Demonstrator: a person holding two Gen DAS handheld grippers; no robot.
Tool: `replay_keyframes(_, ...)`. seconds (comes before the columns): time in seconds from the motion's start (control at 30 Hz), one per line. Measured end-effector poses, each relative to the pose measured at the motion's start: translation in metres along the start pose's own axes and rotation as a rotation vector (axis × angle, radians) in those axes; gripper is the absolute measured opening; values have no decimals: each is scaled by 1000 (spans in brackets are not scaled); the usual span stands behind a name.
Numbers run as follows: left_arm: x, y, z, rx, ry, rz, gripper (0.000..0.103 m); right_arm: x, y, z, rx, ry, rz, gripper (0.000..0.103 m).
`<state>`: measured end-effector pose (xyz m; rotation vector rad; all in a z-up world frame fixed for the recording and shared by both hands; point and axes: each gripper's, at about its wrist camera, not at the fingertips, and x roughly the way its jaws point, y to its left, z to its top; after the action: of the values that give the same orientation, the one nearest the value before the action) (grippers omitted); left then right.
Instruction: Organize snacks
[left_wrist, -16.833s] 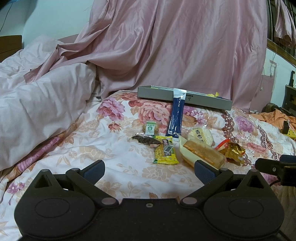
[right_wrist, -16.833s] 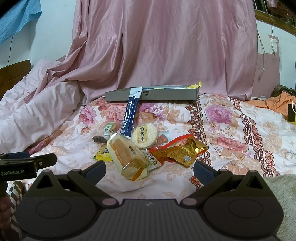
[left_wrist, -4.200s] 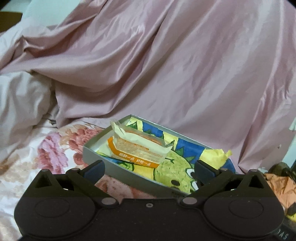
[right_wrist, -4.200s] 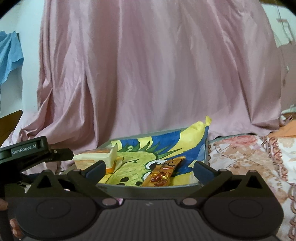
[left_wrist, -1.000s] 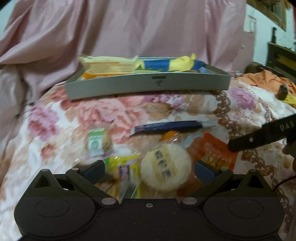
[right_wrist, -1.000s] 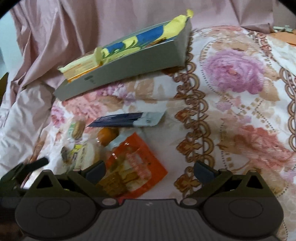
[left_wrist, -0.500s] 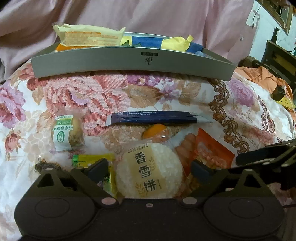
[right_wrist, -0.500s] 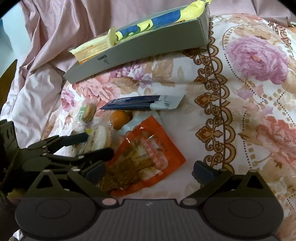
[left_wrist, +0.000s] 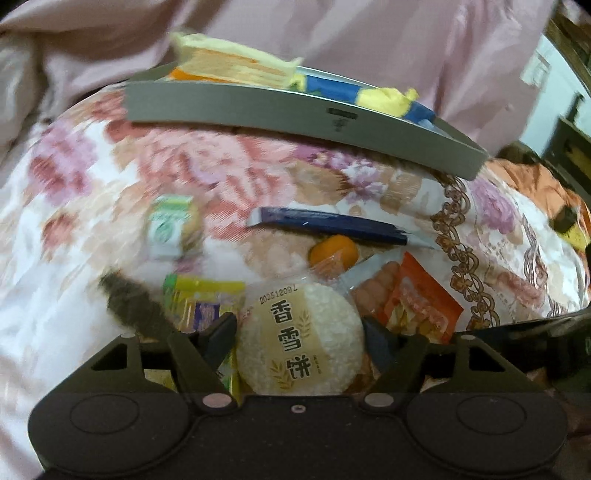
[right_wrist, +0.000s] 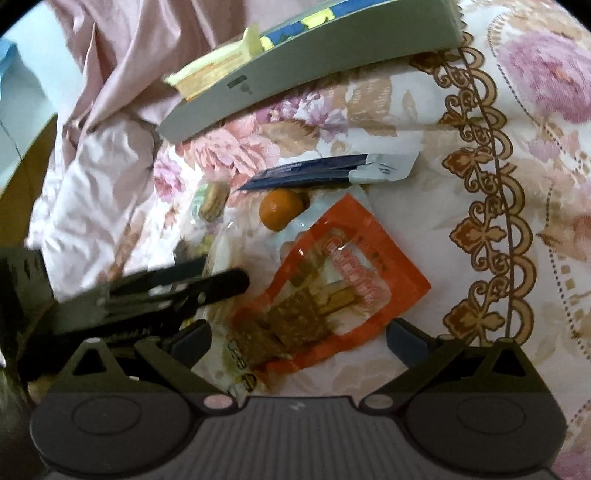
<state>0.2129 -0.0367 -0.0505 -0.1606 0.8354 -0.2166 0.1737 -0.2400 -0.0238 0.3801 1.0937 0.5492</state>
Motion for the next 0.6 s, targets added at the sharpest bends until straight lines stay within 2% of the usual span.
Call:
replay_keyframes(0.2,-30,22,-30,-176,-52,-15,74,0,-9,2,65,-25,55,103)
replay_keyframes(0.47,-48,24,-53,-240,-102,-6,74,8,-5,5,73,-109,88,97)
replay_keyframes(0.6,-60,32,-59,-287,-127,35,74,19,6,8,42,-114,117,95)
